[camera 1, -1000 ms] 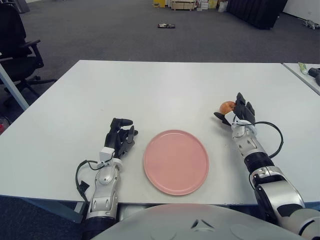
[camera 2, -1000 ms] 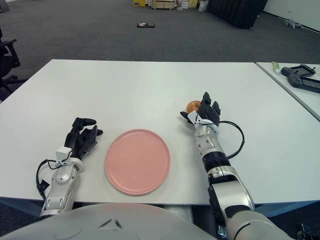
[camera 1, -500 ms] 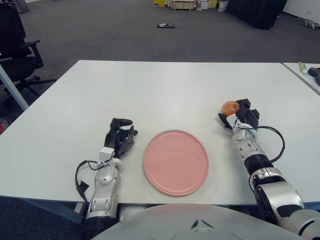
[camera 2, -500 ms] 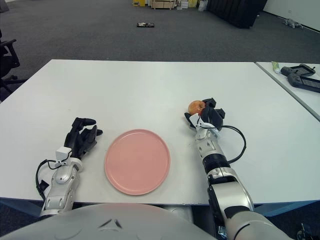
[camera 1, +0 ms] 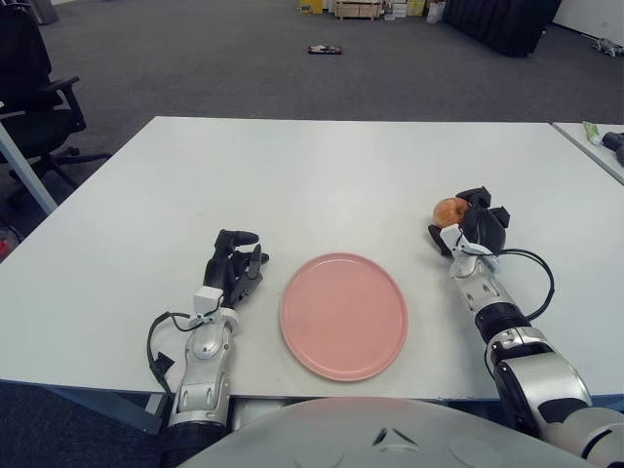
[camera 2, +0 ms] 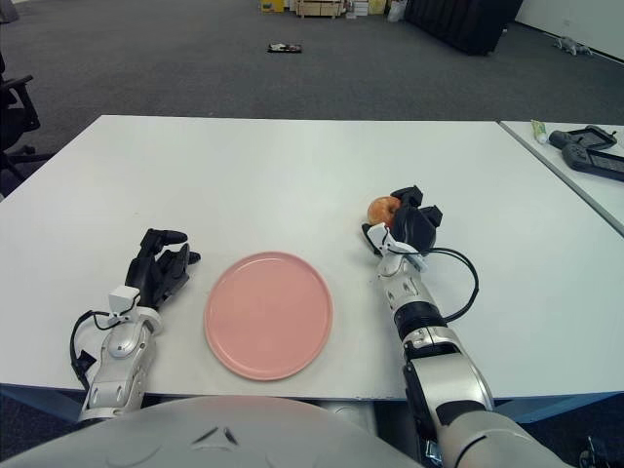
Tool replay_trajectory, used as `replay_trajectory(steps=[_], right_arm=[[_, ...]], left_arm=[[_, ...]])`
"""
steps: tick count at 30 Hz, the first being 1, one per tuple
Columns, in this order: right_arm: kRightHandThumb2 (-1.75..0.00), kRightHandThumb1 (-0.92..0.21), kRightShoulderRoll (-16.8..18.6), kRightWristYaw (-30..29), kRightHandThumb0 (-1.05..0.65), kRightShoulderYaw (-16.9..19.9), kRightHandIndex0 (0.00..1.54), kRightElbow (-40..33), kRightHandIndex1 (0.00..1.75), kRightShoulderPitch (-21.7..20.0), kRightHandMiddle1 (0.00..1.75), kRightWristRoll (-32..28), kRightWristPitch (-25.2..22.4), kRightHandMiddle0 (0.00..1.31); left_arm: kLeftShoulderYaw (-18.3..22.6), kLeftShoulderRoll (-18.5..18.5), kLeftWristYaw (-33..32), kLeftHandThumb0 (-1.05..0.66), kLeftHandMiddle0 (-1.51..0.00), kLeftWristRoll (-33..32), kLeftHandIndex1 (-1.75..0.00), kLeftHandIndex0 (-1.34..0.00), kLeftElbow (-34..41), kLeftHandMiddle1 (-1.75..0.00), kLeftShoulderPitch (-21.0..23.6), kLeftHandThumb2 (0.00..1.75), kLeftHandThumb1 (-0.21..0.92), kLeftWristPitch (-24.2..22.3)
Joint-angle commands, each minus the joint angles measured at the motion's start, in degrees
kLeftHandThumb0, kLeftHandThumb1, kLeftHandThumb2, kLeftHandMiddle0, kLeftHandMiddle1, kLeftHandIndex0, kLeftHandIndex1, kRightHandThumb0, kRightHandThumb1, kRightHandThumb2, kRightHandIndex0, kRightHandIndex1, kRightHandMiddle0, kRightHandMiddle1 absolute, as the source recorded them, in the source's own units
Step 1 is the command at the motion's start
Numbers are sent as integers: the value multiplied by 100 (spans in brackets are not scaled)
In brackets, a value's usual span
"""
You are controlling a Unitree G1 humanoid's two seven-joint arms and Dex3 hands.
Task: Put the apple into the plate.
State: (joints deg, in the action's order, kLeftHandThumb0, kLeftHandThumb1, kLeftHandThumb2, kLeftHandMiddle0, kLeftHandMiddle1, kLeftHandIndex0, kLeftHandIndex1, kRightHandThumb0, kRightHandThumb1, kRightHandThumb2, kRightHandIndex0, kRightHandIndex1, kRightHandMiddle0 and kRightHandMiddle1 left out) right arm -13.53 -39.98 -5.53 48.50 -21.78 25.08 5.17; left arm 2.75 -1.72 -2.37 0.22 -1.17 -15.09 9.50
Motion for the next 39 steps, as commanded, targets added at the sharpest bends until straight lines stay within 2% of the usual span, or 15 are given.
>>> replay_trajectory(steps=[1, 14, 25, 30, 34, 39], right_arm=[[-166, 0, 101, -25, 0, 171, 88, -186, 168, 102, 175, -230, 128, 62], [-167, 0, 235, -54, 0, 450, 86, -595, 170, 280, 175, -466, 374, 62], [-166, -1, 552, 286, 0, 882, 86, -1278, 170, 635, 175, -1157, 808, 61], [-166, -1, 619, 308, 0, 958, 85, -1437, 171, 724, 175, -1195, 941, 61], [-167, -1, 742, 313, 0, 979, 85, -1911, 171, 930, 175, -1168, 941, 61], [-166, -1, 820, 256, 0, 1008, 85, -2146, 171, 1038, 175, -1090, 1108, 61]], left_arm=[[26, 1, 5, -35, -51, -51, -175, -23, -121, -130, 57, 62, 86, -42], [49, -25, -31, -36, -51, -34, -175, -25, -195, -131, 115, 66, 83, 25], [54, -29, -47, -36, -50, -4, -175, -25, -220, -132, 119, 67, 82, 72], [54, -23, -35, -36, -50, -10, -175, -26, -222, -132, 120, 70, 80, 74], [53, -21, -27, -36, -51, -15, -175, -27, -225, -131, 119, 71, 79, 85], [53, -27, -44, -36, -53, -2, -175, -27, -225, -131, 121, 73, 78, 88]])
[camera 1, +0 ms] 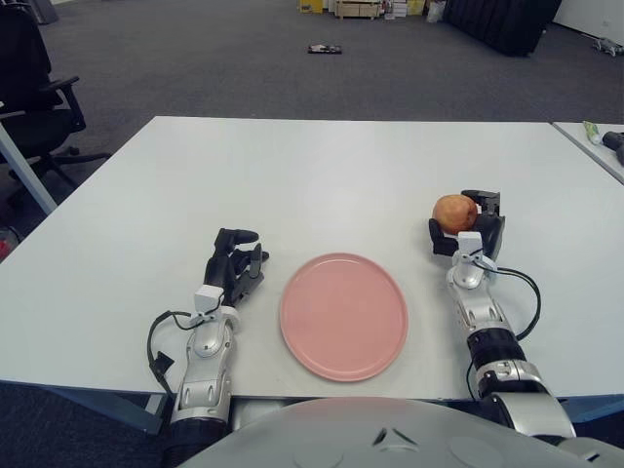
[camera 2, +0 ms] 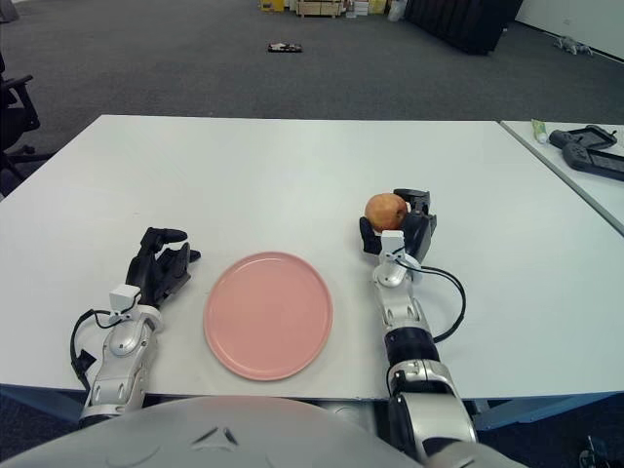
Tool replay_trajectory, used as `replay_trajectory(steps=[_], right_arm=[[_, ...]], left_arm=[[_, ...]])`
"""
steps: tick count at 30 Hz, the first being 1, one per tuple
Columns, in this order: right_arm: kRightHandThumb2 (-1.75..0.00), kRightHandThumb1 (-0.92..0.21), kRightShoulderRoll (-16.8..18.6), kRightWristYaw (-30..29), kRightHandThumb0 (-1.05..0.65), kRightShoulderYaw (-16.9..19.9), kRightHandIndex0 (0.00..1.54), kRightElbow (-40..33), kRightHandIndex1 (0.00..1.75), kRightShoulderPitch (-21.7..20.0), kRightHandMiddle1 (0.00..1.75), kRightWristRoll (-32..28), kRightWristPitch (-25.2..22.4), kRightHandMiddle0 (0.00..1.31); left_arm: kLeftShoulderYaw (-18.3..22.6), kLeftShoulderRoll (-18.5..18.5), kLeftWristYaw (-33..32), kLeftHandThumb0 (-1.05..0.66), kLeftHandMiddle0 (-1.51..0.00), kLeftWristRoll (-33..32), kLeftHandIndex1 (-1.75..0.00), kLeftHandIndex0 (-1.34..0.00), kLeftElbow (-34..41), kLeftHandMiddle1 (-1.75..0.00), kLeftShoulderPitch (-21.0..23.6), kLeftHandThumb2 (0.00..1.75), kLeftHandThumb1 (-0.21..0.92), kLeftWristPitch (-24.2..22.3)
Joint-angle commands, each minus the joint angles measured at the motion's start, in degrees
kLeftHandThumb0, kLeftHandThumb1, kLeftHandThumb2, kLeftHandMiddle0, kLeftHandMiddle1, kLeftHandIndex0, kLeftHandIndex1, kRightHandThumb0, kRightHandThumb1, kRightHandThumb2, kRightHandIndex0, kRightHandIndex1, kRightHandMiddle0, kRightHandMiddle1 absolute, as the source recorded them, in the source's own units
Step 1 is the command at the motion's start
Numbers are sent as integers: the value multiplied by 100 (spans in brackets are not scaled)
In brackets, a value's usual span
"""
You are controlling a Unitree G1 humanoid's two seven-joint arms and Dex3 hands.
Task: Put the apple into the plate.
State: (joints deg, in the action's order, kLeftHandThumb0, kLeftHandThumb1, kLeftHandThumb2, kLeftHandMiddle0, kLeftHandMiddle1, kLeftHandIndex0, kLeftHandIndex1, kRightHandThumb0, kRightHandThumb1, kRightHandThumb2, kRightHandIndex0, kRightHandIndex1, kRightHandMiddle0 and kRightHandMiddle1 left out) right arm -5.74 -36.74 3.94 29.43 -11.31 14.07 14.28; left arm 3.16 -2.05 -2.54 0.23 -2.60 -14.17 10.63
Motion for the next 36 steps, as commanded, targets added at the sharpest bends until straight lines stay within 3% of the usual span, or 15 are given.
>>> replay_trajectory(steps=[1, 14, 20, 24, 28, 36], right_arm=[[-166, -2, 52, -77, 0, 62, 85, -277, 171, 8, 175, 30, 213, 60], [-162, -5, 224, 115, 0, -197, 83, -1507, 170, 522, 175, 379, 490, 58], [-162, -5, 114, 536, 0, -471, 83, -2085, 170, 862, 175, 581, 717, 58], [-164, -3, -66, 1019, 0, -847, 85, -2593, 170, 1229, 175, 797, 1115, 60], [-165, -2, 16, 1324, 0, -1220, 85, -3099, 170, 1589, 175, 976, 1183, 60], [-167, 0, -105, 2112, 0, -1607, 88, -3326, 169, 1858, 175, 840, 1328, 62]], left_arm=[[12, 7, -28, -36, -53, -2, -175, -27, -83, -131, 30, 73, 78, -24], [3, 12, -27, -36, -54, 13, -175, -26, -85, -129, 32, 70, 80, -27], [8, 14, -7, -36, -53, -10, -175, -26, -84, -129, 29, 69, 81, -19], [4, 28, -6, -36, -51, 6, -175, -25, -82, -130, 25, 68, 82, -61], [4, 24, -1, -35, -51, -3, -175, -24, -95, -131, 18, 64, 84, -16], [-9, 30, -16, -36, -52, 26, -175, -24, -74, -131, 7, 65, 84, -45]])
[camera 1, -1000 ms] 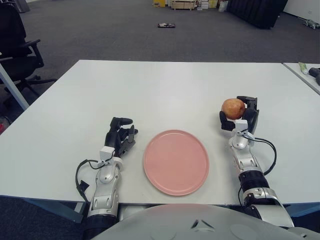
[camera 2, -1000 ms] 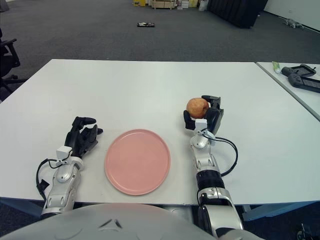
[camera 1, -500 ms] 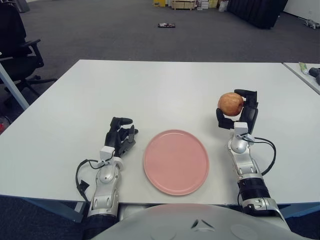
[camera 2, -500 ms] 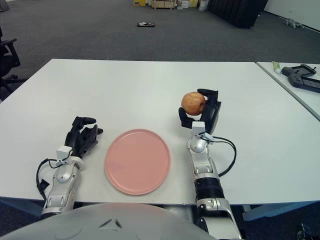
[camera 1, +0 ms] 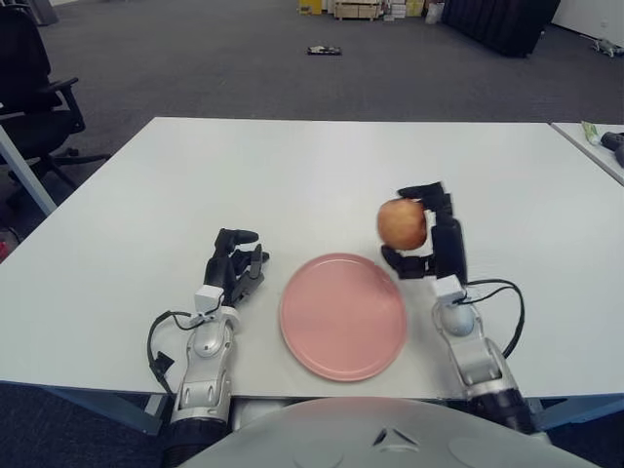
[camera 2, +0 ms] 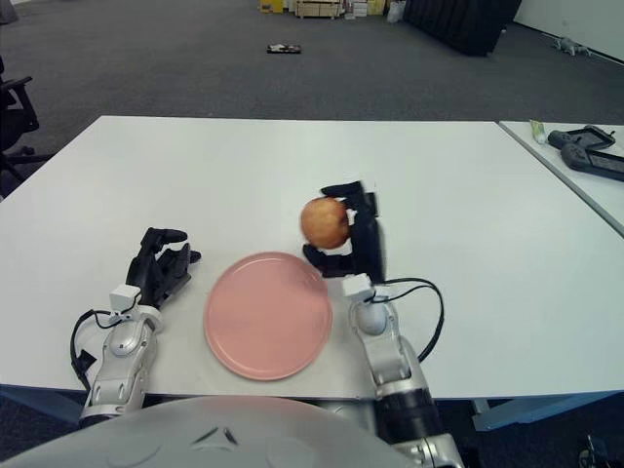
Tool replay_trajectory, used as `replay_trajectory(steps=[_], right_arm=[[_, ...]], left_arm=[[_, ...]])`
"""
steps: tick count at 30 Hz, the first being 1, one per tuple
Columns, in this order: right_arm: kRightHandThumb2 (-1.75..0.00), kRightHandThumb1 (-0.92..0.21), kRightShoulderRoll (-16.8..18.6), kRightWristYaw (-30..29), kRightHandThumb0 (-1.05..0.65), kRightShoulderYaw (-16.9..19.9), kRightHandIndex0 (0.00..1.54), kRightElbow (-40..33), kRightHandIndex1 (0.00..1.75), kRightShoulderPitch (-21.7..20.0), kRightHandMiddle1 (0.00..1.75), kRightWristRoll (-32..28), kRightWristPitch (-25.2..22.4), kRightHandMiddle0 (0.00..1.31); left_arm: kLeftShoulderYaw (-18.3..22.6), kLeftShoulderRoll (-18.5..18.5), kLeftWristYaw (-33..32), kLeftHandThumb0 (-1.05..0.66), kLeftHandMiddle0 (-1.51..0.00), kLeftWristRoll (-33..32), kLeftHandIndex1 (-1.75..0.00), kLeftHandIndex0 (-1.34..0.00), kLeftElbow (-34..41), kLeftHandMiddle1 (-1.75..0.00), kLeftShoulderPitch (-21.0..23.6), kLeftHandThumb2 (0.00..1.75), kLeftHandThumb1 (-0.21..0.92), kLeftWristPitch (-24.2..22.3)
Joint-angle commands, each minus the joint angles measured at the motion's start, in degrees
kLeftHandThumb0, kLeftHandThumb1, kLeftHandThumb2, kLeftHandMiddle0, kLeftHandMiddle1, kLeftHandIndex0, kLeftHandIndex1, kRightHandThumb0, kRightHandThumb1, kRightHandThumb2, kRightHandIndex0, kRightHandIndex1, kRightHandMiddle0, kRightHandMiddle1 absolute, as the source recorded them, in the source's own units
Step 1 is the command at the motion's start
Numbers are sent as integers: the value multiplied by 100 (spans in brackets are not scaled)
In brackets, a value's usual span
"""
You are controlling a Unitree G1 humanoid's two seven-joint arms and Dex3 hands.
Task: Put the apple into the plate.
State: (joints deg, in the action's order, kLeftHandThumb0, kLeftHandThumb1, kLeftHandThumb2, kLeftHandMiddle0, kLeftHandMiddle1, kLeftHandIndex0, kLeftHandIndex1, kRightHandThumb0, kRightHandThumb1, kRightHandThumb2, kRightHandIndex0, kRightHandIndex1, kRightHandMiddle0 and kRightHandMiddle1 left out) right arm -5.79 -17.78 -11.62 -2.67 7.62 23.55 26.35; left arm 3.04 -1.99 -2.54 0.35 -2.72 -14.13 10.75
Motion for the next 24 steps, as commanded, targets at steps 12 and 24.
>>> replay_trajectory(steps=[12, 24], right_arm=[[-166, 0, -346, 1148, 0, -364, 88, -214, 166, -24, 175, -67, 176, 61], [-162, -4, -588, 1747, 0, -795, 86, 157, 168, -152, 175, 373, 79, 58]], left_arm=[[-22, 28, -73, -36, -55, 108, -175, -26, -50, -132, -21, 70, 80, -80], [-32, 9, -88, -35, -52, 109, -175, -23, -53, -135, -38, 63, 85, -63]])
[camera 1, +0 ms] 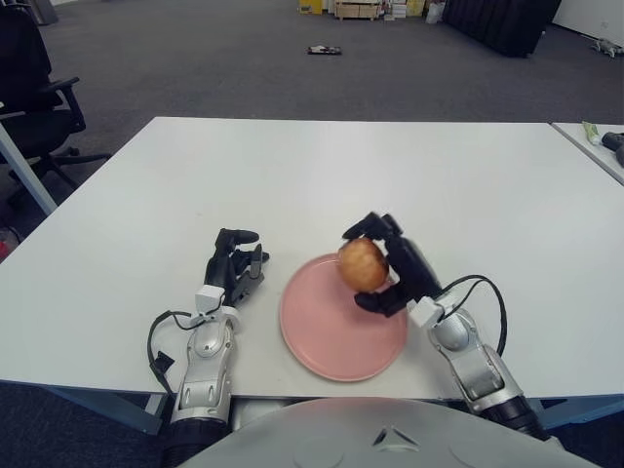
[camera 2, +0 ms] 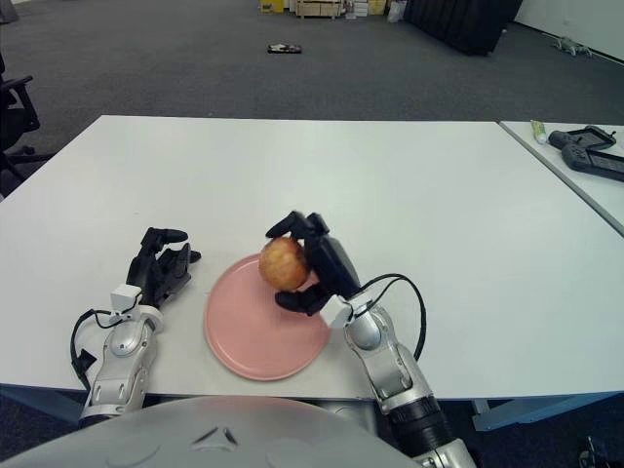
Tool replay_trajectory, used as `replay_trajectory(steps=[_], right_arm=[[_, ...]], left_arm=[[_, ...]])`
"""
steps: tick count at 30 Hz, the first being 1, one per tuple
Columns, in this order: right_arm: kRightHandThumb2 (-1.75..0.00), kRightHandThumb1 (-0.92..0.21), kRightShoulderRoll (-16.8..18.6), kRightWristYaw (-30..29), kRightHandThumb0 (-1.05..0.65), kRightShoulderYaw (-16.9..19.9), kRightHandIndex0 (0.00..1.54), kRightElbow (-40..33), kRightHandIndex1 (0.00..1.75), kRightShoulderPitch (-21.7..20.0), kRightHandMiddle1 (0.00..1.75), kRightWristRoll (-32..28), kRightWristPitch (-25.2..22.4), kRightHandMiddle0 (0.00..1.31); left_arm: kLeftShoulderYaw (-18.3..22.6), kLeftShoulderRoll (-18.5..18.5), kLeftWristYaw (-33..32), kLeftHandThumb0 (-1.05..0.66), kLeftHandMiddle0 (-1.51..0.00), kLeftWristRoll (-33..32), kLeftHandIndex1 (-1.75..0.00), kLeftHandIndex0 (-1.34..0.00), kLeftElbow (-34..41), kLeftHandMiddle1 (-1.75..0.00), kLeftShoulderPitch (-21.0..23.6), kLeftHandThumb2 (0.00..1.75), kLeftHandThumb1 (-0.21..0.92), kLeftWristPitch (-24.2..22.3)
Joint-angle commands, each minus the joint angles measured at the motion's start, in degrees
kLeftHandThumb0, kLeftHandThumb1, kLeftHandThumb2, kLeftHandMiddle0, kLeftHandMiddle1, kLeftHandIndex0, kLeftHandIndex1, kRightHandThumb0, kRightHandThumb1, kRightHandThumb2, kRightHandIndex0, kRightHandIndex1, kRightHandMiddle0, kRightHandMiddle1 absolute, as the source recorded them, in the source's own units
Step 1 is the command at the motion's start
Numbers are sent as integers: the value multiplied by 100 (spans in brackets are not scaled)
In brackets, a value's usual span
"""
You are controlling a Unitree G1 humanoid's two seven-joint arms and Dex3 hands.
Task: Put the apple into the plate.
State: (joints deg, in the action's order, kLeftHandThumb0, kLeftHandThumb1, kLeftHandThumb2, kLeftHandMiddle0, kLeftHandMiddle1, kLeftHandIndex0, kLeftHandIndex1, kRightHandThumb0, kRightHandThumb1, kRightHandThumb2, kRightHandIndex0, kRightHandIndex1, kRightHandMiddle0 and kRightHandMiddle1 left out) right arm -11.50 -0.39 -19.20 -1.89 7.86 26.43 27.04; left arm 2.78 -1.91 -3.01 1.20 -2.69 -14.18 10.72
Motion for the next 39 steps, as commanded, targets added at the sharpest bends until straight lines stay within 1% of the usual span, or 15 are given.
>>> replay_trajectory(steps=[1, 7, 14, 18, 23, 26, 31, 33, 35, 36, 37, 39], right_arm=[[-162, -4, -24, 13, 0, -49, 85, 100, 168, -185, 175, 113, 16, 58], [-162, -4, -72, 27, 0, -170, 85, 208, 169, -239, 175, 473, -130, 58], [-162, -4, -120, 34, 0, -282, 85, 229, 169, -226, 175, 848, -420, 58], [-161, -5, -153, 114, 0, -330, 84, 178, 168, -221, 175, 948, -585, 57], [-161, -5, -224, 361, 0, -476, 84, 95, 169, -219, 175, 1188, -970, 57], [-161, -6, -274, 413, 0, -560, 83, 43, 170, -222, 175, 1383, -1149, 57], [-161, -6, -359, 417, 0, -683, 82, -59, 171, -231, 175, 1675, -1303, 57], [-168, 0, -397, 449, -1, -728, 86, -125, 173, -221, 173, 1762, -1355, 62], [-165, 0, -417, 496, -1, -751, 87, -184, 174, -192, 167, 1760, -1392, 64], [-156, -9, -424, 517, -1, -761, 75, -209, 174, -176, 170, 1743, -1410, 60], [-149, -16, -428, 546, -1, -769, 67, -231, 174, -151, 171, 1699, -1427, 57], [-137, -25, -441, 598, -1, -778, 65, -254, 174, -116, 163, 1604, -1447, 52]], left_arm=[[-6, -2, -43, -35, -52, 22, -175, -23, -50, -135, -35, 63, 85, -68], [-21, -8, -64, -35, -49, 43, -175, -23, 23, -133, -63, 62, 86, -181], [-17, -18, -45, -35, -48, -11, -175, -22, 9, -134, -81, 59, 88, -94], [-14, -21, -43, -35, -49, -26, -175, -23, 2, -133, -84, 62, 86, -73], [-17, -21, -19, -36, -50, -58, -175, -24, 8, -132, -88, 66, 83, -85], [-23, -17, -12, -35, -48, -66, -175, -23, 35, -133, -96, 63, 85, -147], [-24, -9, -13, -35, -46, -63, -175, -22, 48, -134, -107, 59, 88, -170], [-21, -9, -13, -35, -45, -64, -175, -20, 42, -135, -109, 55, 90, -154], [-19, -10, -11, -35, -45, -68, -175, -20, 32, -136, -109, 54, 91, -132], [-18, -11, -11, -35, -45, -70, -175, -20, 27, -136, -108, 54, 91, -122], [-18, -11, -11, -35, -45, -71, -175, -20, 23, -136, -106, 54, 91, -117], [-17, -12, -12, -35, -46, -71, -175, -20, 22, -136, -104, 54, 91, -119]])
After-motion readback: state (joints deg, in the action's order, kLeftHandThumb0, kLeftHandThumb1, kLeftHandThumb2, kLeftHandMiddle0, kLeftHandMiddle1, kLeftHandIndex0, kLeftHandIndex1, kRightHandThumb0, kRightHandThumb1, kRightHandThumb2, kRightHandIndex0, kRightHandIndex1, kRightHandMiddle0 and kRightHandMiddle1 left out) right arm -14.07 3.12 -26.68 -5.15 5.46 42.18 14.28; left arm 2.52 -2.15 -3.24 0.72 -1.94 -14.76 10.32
